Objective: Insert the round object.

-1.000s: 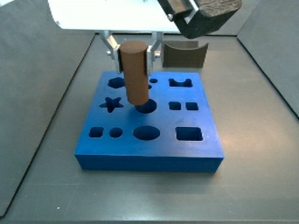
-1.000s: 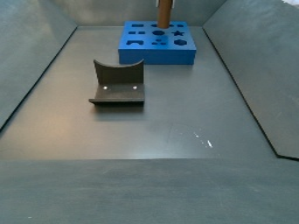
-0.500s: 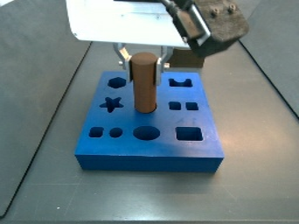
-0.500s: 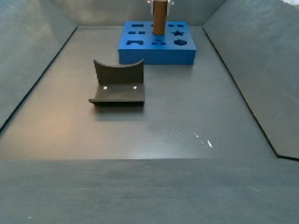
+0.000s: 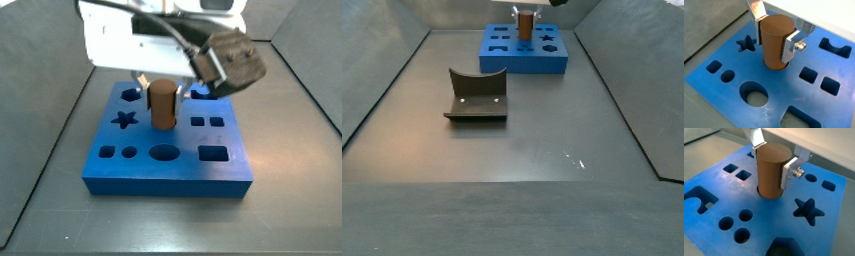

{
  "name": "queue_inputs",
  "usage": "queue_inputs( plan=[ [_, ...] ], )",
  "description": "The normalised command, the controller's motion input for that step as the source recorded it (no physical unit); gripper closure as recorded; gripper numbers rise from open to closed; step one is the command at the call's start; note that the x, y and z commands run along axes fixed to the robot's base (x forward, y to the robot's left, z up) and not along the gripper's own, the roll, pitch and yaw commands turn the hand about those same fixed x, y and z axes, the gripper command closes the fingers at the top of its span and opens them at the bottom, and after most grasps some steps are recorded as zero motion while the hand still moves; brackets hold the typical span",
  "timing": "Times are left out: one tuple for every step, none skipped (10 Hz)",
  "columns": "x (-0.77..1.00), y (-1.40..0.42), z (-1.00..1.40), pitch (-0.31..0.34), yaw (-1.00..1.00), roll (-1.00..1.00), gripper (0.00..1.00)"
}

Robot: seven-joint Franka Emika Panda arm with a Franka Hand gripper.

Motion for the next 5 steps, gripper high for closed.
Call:
queue_inputs(
  plan=[
    [-0.09,-0.15,-0.29,-0.06,0.0,0.17,1.0],
    [-0.1,-0.15,-0.31,-0.08,0.04,0.18,1.0],
    [-0.12,-0.05,-0.42,-0.126,0.03,0.11,1.0],
    [-0.04,0.0,-0.22,-0.13,0.0,-0.05,1.0],
    [0.0,0.0,0.0,0.0,0.0,0.0,1.0]
  ],
)
